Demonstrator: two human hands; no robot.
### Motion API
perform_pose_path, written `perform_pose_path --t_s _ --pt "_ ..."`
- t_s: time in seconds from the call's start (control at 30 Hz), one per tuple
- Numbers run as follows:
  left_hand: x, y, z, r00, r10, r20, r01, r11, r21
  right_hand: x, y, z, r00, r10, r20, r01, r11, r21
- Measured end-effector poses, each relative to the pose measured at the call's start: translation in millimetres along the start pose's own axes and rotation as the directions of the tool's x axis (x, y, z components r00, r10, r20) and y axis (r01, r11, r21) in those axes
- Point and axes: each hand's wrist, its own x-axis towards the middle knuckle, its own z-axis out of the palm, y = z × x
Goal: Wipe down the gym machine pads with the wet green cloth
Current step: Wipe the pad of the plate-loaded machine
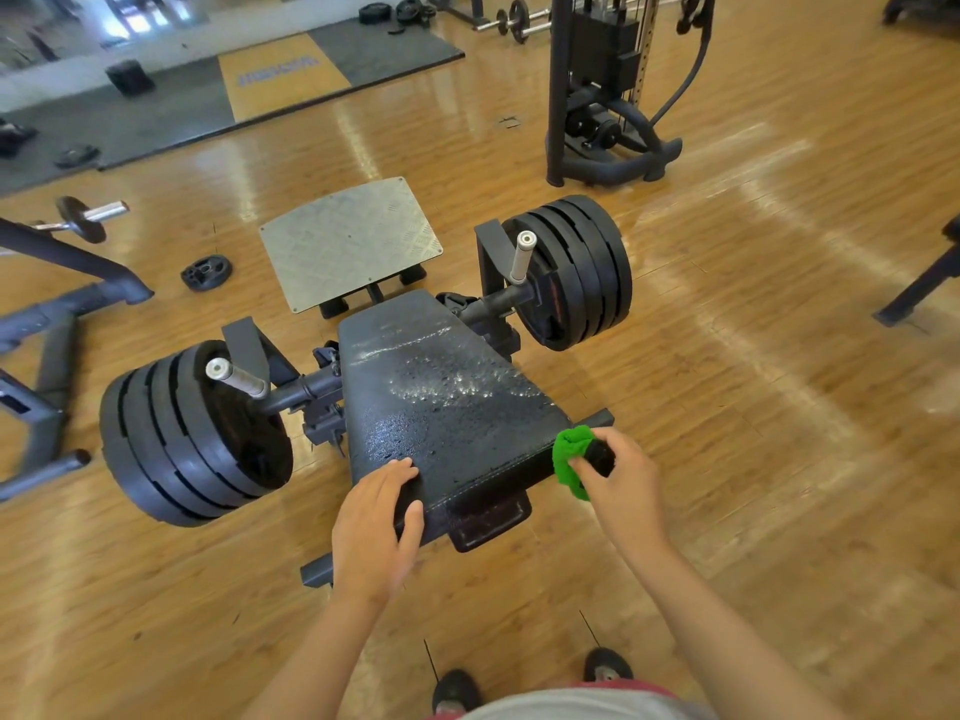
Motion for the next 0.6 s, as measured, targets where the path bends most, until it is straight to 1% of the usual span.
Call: perform_pose_path --t_s 0.2,0.37,0.47,0.6 --pt "0 3 -2 1.0 -0.009 0.015 0.009 1.0 0.015 4 -2 -5 0.999 -0.021 0.04 0.023 0.999 -0.048" --pt "-2 6 -3 0.999 -0.033 0.005 0.033 0.999 0.01 7 0 -10 0.993 -0.091 0.076 0.099 0.99 -0.101" --pt "-4 9 -2 0.999 -0.053 -0.005 0.053 0.999 -0.003 9 2 -9 0.991 -0.118 0.069 0.125 0.986 -0.106" --pt "-5 9 -2 0.997 -0.071 0.0 0.071 0.997 -0.009 11 7 -10 0.993 -0.108 0.049 0.113 0.988 -0.103"
